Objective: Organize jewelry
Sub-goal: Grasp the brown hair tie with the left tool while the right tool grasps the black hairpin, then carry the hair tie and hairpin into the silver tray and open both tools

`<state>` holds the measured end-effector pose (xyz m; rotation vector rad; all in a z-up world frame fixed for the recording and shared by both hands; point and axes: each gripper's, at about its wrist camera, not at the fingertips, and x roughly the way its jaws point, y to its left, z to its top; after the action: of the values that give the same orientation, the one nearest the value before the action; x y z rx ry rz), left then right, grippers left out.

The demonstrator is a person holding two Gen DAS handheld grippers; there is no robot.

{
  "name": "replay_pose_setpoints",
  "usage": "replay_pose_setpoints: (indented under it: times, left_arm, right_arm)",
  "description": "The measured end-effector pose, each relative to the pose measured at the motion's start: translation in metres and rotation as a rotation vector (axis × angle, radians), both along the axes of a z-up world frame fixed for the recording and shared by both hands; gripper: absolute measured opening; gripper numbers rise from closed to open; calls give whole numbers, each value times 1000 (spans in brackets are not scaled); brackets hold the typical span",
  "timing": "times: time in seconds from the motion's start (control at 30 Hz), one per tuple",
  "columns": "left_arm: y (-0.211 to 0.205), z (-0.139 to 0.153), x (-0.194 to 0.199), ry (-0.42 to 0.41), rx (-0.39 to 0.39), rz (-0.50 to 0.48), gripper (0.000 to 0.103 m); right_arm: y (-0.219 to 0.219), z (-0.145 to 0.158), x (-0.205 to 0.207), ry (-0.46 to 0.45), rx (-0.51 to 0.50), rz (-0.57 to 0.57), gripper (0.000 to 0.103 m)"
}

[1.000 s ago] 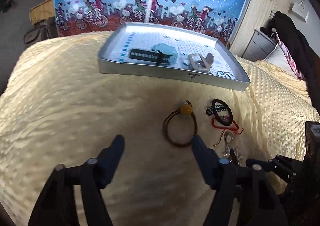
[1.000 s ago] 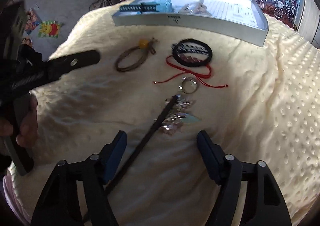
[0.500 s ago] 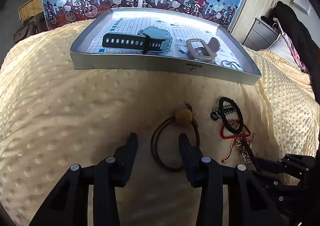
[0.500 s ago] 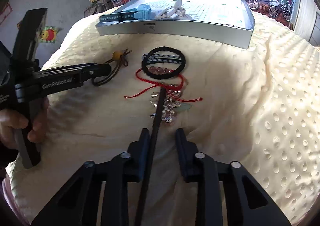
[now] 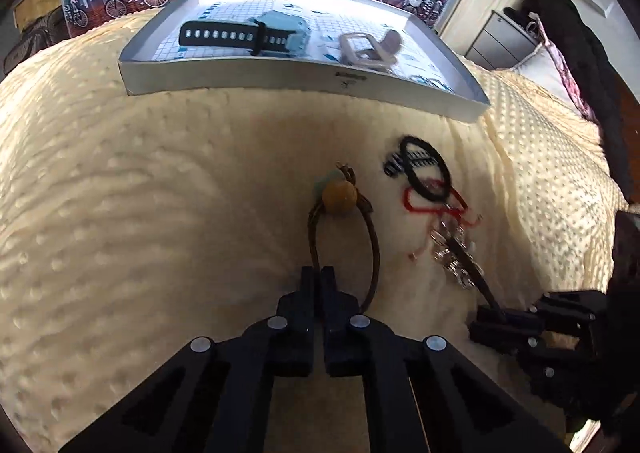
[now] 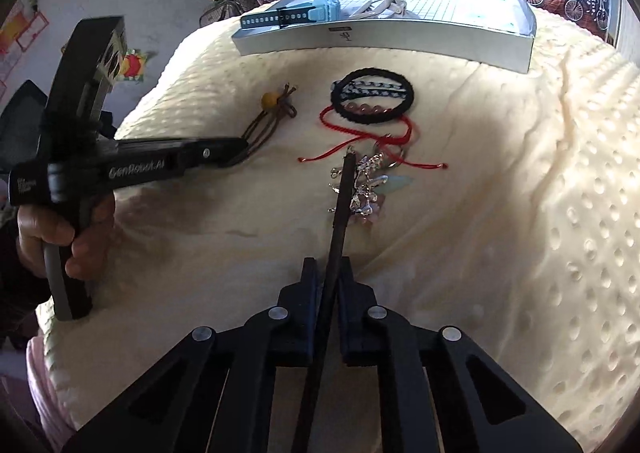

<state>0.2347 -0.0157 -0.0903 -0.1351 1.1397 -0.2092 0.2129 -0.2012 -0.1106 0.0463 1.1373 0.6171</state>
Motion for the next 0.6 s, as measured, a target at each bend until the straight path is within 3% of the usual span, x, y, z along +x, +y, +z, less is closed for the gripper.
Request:
replay_pose_setpoints:
  times: [0.17,0.33,0.6]
  left_arm:
    - [0,5,-29,3,-21,-12,3]
    - [-4,9,-35,-24,84,-46,3]
    - [-3,13,-17,-93,141,-40,4]
  right_arm:
    - [-4,1,-6,-6,17,8,5]
    - [-5,-1,-2,4,-4,7,5]
    - [3,-2,9,12,-10,-11,5]
